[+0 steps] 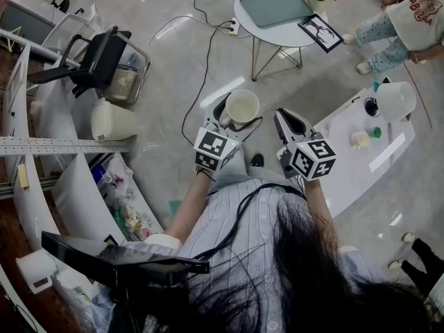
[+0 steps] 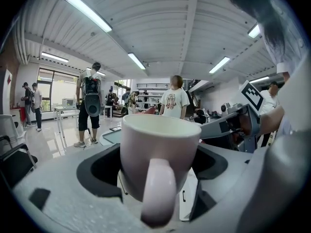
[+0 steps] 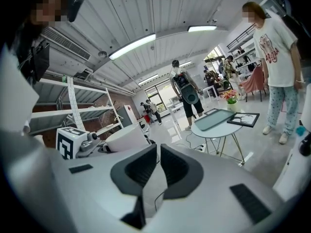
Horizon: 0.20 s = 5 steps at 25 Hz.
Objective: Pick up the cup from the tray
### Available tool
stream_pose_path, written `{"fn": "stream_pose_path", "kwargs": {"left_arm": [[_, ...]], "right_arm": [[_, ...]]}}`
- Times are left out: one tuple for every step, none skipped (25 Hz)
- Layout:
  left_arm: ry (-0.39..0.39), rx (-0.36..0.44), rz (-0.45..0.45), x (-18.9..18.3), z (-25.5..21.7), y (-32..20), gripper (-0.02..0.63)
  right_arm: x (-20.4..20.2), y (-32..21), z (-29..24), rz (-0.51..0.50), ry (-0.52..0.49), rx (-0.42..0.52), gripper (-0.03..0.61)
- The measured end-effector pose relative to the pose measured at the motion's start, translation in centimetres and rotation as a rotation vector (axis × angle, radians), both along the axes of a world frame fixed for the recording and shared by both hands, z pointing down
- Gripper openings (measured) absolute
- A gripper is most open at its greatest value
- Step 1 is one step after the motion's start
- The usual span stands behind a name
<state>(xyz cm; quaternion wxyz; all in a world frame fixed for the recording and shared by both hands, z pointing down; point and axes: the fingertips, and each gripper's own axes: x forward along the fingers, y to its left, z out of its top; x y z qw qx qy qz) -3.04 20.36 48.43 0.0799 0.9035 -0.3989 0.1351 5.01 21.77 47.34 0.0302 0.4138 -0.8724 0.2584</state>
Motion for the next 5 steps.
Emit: {"fn": "stream_pose_path", "kwargs": {"left_arm": [[0.003, 0.002, -0.002, -0.02, -0.06, -0.05, 0.448], [0.005, 0.002, -0.003, -0.07, -0.09, -0.1, 0.448], [0.006, 0.001, -0.004, -0.16, -0.08, -0.15, 0.448], [0.007, 0.0, -0.004, -0.26, -0.06, -0.19, 0.448], [0.008, -0.002, -0.004, -0.38, -0.03, -0.24, 0.448]], "right_arm": [[-0.08, -0.05, 0.0, -0.004, 0.002, 0.0, 0.043], [-0.18, -0.08, -0.01, -0.008, 0.005, 0.001, 0.043], [-0.32, -0.09, -0.02, -0.011, 0.007, 0.001, 0.043], [-0.47, -0.1, -0.03, -0.014, 0.008, 0.001, 0.043], [-0.63, -0.09, -0.04, -0.016, 0.009, 0.002, 0.043]]}}
